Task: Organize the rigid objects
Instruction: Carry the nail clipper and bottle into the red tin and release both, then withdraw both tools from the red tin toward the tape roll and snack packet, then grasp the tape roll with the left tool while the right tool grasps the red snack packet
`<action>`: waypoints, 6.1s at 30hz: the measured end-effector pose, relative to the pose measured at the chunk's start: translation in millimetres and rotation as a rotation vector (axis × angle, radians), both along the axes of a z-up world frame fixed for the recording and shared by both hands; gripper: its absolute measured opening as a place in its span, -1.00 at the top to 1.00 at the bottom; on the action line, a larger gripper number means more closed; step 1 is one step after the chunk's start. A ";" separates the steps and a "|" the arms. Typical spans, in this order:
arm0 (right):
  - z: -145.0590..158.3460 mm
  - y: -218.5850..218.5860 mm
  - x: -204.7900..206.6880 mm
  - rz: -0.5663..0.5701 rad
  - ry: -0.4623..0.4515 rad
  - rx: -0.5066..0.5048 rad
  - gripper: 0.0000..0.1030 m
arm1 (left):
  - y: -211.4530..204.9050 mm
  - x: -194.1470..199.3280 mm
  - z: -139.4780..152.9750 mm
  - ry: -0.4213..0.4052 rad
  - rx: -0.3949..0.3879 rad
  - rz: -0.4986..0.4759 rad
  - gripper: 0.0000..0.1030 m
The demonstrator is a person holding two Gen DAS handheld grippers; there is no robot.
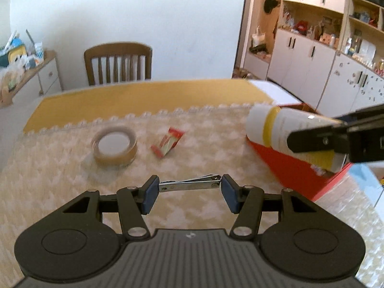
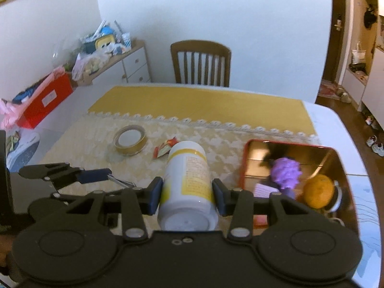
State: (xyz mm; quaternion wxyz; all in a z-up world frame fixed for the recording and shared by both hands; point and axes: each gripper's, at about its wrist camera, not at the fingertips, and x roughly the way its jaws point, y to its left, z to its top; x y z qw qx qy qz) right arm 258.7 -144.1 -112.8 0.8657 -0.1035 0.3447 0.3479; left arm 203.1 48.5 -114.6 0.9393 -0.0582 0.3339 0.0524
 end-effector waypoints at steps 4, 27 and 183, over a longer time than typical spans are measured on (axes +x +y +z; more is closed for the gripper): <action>9.3 -24.1 1.6 -0.033 -0.021 0.024 0.15 | -13.4 4.5 18.8 -0.032 0.000 -0.023 -0.08; -0.7 -150.3 56.3 -0.123 -0.083 0.019 0.15 | -143.2 95.9 25.1 0.044 0.056 -0.201 -0.09; -91.1 164.6 90.4 -0.021 0.107 -0.125 0.57 | 109.0 86.8 -70.5 0.010 0.128 0.049 -0.50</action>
